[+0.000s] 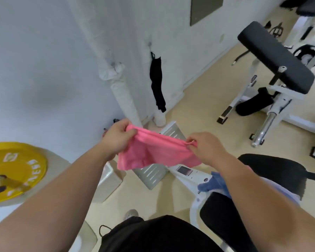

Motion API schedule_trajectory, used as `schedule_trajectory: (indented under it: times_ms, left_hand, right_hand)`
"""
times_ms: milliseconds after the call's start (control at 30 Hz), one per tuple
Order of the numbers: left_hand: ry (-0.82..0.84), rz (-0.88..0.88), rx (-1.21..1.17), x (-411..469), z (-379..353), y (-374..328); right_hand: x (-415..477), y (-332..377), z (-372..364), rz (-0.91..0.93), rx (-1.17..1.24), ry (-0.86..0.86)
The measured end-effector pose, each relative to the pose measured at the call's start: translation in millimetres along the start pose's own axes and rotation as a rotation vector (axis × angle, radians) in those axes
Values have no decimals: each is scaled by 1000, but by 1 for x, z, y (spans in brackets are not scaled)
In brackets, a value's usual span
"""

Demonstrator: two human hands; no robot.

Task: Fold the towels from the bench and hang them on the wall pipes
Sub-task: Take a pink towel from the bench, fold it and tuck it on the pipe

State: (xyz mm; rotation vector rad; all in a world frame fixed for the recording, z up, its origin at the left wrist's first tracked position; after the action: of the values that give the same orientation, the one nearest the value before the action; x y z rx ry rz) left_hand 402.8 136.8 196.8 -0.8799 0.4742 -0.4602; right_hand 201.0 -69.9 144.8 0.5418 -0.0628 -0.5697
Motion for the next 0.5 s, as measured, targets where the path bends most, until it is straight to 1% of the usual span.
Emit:
schedule_trajectory:
  times_ms: [67,133,167,233,300,367,400,467,500]
  left_hand:
    - [-90,52,8,3,27,22]
    - [-185,138,-6,7,51,44]
    - [-208,160,-12,10,61,56]
    - [-196,168,-9,16,77,76]
    - [-122,135,-31,23,87,93]
    - [3,70,-88,27,92,101]
    - [77,34,-128,27,94,103]
    - [212,-14,-216,29,98,108]
    - [252,-36,-236,32,103,112]
  right_hand:
    - [11,18,-19,-25,43,34]
    - [25,40,-35,-43,61,24]
    - [31,54,-43,-38,64,22]
    - [43,87,-58,-33,113,33]
    - [52,124,-73,-35,246,52]
    - [62,164,-90,23,360,51]
    - [68,184,-98,54,388,69]
    - [79,219,-116,110,406,158]
    - [85,233,-124,136,400,197]
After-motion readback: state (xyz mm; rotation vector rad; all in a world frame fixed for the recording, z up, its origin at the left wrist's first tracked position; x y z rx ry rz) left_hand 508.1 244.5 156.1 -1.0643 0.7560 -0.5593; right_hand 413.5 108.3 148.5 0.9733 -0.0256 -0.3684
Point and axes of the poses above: each hand's wrist, its own x-axis towards the middle knuckle, its own z-axis out of the back of the hand, y = z × x, the point moved 5 cm from there along x, towards the middle knuckle, and after that the axes turned 3 degrees about -y, right-handed, at the moved point
